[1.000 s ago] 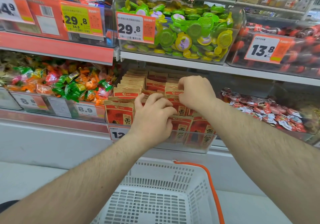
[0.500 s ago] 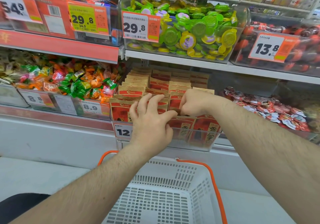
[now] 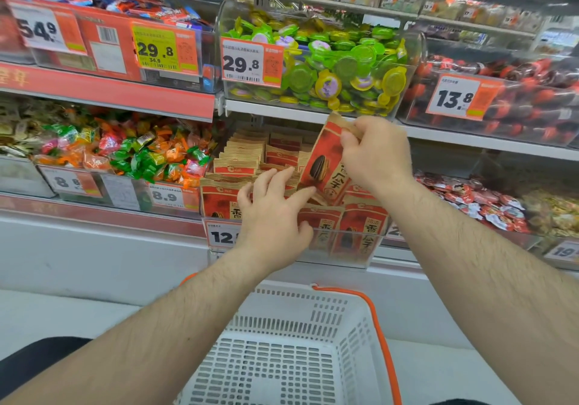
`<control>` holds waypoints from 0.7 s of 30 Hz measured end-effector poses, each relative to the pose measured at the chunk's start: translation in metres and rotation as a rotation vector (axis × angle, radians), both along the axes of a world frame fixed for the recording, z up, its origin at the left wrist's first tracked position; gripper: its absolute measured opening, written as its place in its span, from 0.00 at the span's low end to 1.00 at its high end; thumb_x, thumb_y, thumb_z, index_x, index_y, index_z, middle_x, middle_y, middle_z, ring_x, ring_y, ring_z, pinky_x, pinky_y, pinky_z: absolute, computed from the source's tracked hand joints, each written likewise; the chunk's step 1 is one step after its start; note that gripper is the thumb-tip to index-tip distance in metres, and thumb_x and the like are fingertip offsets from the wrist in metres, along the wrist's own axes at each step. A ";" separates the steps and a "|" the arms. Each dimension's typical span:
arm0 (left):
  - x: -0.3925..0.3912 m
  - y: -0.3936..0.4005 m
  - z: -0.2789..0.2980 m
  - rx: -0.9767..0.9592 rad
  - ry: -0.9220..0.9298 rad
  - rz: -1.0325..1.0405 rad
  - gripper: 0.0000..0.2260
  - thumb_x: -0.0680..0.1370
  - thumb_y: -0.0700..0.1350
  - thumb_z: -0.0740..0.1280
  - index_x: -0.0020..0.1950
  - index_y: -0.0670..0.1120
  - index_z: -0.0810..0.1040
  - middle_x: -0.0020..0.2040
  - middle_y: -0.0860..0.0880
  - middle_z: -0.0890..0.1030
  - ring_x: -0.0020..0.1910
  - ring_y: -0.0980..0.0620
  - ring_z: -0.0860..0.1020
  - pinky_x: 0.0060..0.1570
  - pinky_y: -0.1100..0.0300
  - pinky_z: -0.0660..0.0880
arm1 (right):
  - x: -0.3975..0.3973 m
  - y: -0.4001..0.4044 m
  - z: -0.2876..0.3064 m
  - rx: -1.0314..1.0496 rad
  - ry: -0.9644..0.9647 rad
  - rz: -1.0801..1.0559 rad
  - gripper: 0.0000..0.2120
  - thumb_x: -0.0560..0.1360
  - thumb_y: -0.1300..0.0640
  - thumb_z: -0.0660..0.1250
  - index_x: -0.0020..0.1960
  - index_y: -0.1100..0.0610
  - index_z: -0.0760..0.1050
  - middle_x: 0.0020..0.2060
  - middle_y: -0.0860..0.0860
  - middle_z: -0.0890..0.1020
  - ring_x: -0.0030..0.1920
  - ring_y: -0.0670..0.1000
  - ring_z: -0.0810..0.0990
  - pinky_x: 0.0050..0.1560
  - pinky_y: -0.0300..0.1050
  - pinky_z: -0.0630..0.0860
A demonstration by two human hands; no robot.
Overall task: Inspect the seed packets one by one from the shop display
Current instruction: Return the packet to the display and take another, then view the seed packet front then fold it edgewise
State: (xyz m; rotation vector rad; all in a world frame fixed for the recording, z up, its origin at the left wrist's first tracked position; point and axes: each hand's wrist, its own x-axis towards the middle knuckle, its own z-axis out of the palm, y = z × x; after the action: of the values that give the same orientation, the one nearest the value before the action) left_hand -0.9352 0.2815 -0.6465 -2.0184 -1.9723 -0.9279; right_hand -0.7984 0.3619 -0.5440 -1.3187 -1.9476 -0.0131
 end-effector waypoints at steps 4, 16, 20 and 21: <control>0.000 -0.010 0.024 0.119 -0.189 -0.045 0.20 0.70 0.51 0.64 0.61 0.51 0.76 0.62 0.53 0.73 0.64 0.51 0.69 0.56 0.54 0.58 | 0.015 -0.023 0.017 0.114 0.185 -0.018 0.13 0.77 0.55 0.64 0.35 0.58 0.71 0.31 0.51 0.73 0.38 0.58 0.72 0.38 0.50 0.62; -0.008 -0.056 0.046 -0.062 -1.081 -0.320 0.03 0.80 0.46 0.67 0.48 0.48 0.79 0.37 0.57 0.82 0.36 0.61 0.79 0.36 0.66 0.75 | 0.008 -0.085 -0.009 -0.393 0.070 0.348 0.11 0.77 0.57 0.69 0.37 0.59 0.79 0.32 0.51 0.80 0.33 0.50 0.77 0.38 0.49 0.76; -0.011 -0.069 0.023 -0.158 -1.299 -0.286 0.08 0.81 0.40 0.65 0.44 0.45 0.80 0.32 0.53 0.82 0.30 0.59 0.80 0.30 0.65 0.75 | -0.001 -0.101 -0.035 -0.514 0.062 0.403 0.09 0.77 0.56 0.70 0.38 0.56 0.81 0.35 0.49 0.83 0.38 0.49 0.81 0.41 0.47 0.78; -0.013 -0.071 0.015 -0.169 -1.357 -0.267 0.07 0.81 0.40 0.65 0.45 0.45 0.81 0.34 0.51 0.83 0.32 0.57 0.80 0.31 0.62 0.76 | -0.001 -0.103 -0.043 -0.540 0.115 0.398 0.08 0.76 0.56 0.71 0.38 0.55 0.81 0.35 0.49 0.83 0.38 0.48 0.82 0.41 0.47 0.78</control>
State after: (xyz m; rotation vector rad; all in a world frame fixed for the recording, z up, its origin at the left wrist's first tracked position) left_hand -0.9477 0.2107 -0.6313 -1.8609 -2.2615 -2.7978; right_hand -0.7994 0.2590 -0.5870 -1.1890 -2.1597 0.8135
